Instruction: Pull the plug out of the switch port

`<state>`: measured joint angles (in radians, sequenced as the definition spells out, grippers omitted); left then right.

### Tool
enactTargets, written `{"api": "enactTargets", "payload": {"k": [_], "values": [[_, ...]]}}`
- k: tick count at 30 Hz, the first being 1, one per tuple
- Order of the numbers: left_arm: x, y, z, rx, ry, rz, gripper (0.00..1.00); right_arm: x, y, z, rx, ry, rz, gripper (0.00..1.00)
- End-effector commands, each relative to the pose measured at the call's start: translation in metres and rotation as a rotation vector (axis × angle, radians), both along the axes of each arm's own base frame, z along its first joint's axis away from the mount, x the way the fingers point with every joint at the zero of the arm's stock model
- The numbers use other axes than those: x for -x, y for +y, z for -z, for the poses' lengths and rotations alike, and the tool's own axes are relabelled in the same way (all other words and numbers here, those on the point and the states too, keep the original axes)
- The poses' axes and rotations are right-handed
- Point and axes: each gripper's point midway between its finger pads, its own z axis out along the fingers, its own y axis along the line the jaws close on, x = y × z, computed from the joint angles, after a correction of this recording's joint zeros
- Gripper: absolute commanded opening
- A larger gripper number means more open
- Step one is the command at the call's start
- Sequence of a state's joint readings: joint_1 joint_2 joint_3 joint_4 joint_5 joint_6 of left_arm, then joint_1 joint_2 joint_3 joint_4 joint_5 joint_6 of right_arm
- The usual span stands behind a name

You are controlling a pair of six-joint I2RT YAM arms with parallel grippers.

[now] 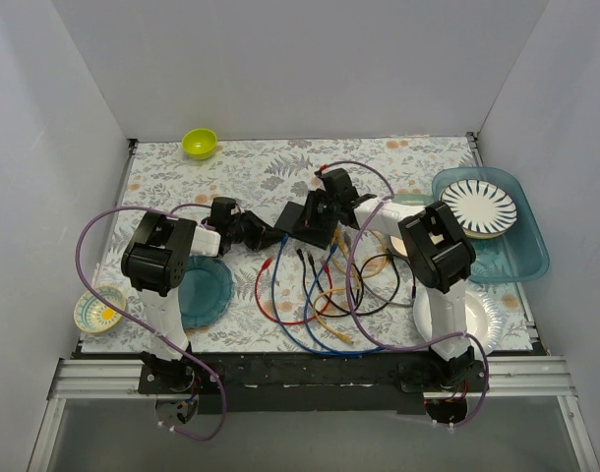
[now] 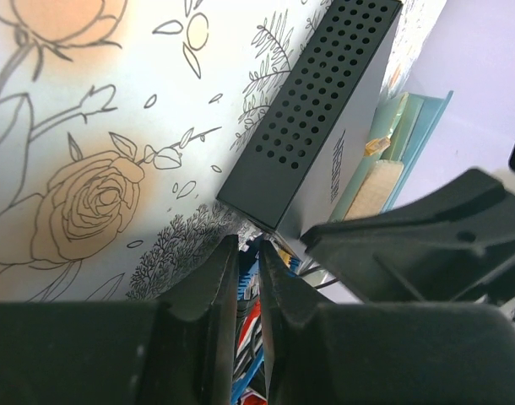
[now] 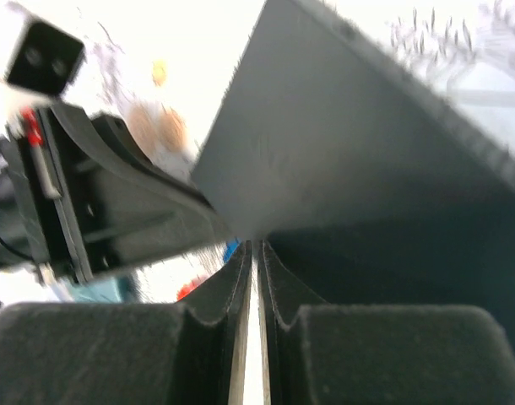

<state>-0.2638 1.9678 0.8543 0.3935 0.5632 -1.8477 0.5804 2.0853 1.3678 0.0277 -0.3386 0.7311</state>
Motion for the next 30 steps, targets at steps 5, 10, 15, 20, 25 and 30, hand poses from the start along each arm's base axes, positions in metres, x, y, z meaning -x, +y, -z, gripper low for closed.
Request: {"api": "enactTargets", "payload": {"k": [5, 10, 15, 20, 25, 30], "values": [[0.012, 0.011, 0.032, -0.101, 0.063, -0.035, 0.00, 0.051, -0.027, 0.023, 0.208, 0.032, -0.077, 0.15], [0.014, 0.010, 0.032, -0.101, 0.060, -0.018, 0.00, 0.060, -0.028, 0.037, 0.220, 0.077, -0.081, 0.15], [0.018, 0.008, 0.029, -0.094, 0.053, 0.004, 0.00, 0.047, -0.020, 0.040, 0.208, 0.084, -0.043, 0.14], [0.022, 0.006, 0.025, -0.087, 0.041, 0.038, 0.00, 0.028, -0.005, 0.037, 0.165, 0.079, -0.002, 0.15], [0.032, 0.005, 0.021, -0.073, 0.038, 0.063, 0.00, 0.019, -0.005, 0.046, 0.168, 0.120, 0.063, 0.15], [0.043, 0.006, 0.013, -0.060, 0.028, 0.077, 0.00, 0.013, -0.014, 0.049, 0.172, 0.129, 0.123, 0.15]]}}
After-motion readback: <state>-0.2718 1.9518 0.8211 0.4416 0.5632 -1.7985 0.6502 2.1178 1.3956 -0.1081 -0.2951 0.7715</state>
